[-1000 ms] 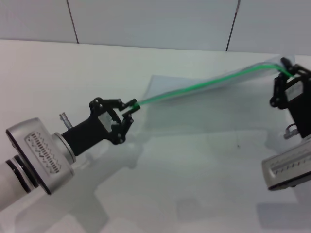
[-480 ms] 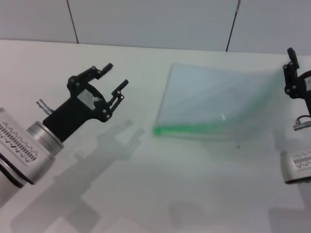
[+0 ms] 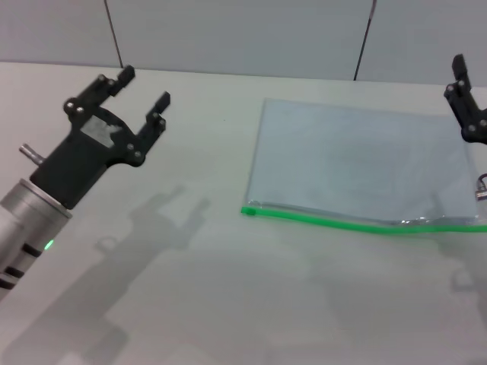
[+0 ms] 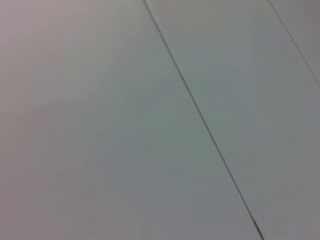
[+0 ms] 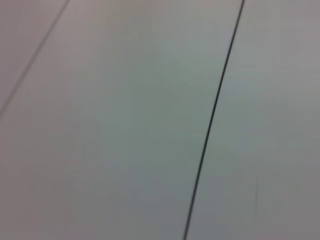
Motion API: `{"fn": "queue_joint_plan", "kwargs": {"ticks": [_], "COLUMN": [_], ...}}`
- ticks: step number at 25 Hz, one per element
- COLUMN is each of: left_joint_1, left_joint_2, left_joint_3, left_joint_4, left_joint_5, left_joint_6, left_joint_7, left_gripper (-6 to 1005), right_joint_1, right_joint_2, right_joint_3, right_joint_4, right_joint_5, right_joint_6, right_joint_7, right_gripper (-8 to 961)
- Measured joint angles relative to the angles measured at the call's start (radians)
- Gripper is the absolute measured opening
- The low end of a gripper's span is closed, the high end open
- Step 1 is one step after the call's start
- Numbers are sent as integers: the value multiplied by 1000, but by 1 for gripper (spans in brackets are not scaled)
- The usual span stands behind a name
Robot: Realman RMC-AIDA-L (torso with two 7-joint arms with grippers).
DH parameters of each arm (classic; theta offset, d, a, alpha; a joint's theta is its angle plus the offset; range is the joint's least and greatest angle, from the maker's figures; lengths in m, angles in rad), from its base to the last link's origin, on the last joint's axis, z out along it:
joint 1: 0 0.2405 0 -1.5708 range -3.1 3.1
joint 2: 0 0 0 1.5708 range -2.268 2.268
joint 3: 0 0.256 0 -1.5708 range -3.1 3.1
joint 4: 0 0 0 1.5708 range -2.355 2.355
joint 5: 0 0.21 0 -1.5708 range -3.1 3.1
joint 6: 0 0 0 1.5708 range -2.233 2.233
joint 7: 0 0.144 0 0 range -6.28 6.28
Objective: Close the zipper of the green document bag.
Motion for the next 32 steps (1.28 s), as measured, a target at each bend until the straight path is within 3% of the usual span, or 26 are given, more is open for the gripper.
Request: {"fn": "queue_joint_plan", "kwargs": {"ticks": [4,9,18,32], "left_joint_1": [9,27,56,61], "left_joint_2": [1,2,11,4], "left_joint_3": [0,0,0,1], "left_joint_4": [8,8,73,81], "left_joint_5": [-44,-132,-172,-188], "left_joint_6": [45,93,107,116], "left_joint_7": [-99,-214,-388,-406], "left_gripper": [553,554,554,554], "right_joint_1": [0,2,-11,-8], "right_joint_2": [0,0,1,1], "right_joint_3": [0,0,0,2], "right_joint_4": [33,64,68,68], "right_joint_5": [-64,-131,-171,-179], "right_joint_6": [-73,-117,-188,-218], "right_joint_7": [166,277,284,285], "right_gripper": [834,833,831,831]}}
